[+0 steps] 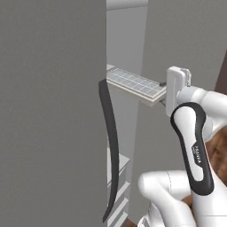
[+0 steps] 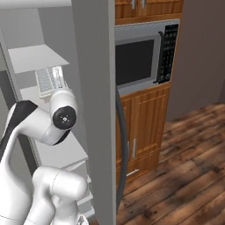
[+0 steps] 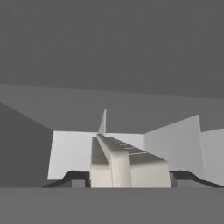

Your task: The ice cube tray has been filled with water. Take the tray and place it in the freezer to make ice. Close the freezer door after placing the tray.

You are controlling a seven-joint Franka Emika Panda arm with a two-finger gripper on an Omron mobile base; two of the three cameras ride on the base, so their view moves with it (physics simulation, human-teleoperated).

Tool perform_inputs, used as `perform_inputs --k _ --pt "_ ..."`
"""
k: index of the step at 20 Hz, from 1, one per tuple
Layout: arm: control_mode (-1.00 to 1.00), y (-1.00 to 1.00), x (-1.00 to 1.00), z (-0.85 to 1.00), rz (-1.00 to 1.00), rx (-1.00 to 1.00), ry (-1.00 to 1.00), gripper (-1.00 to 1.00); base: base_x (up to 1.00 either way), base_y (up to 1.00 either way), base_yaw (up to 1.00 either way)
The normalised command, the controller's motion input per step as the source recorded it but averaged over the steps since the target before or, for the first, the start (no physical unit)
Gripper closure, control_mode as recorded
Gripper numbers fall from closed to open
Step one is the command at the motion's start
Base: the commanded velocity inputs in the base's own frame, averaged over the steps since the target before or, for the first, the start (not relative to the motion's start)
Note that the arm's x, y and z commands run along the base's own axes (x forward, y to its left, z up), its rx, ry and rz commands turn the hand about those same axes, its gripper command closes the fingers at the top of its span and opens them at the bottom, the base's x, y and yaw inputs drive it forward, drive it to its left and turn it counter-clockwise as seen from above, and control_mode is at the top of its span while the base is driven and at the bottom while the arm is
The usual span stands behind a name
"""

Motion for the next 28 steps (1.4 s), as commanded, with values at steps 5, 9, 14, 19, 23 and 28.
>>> perform_inputs --k 5,9,14,19,23,28 --pt "-1.0 0.0 0.03 0.49 0.0 0.0 0.07 1.0 0.0 0.0 0.0" --pt "-1.0 0.0 0.1 0.31 0.0 0.0 0.11 1.0 0.0 0.0 0.0" --pt "-1.0 0.06 0.24 0.08 0.0 0.0 0.08 1.0 0.0 0.0 0.0" --pt "-1.0 0.19 0.28 0.0 0.0 0.0 0.0 1.0 0.0 0.0 0.0" --pt "-1.0 0.11 0.17 0.0 0.0 0.0 0.0 1.0 0.0 0.0 0.0" --pt "-1.0 0.04 0.14 0.03 0.0 0.0 0.0 1.0 0.0 0.0 0.0"
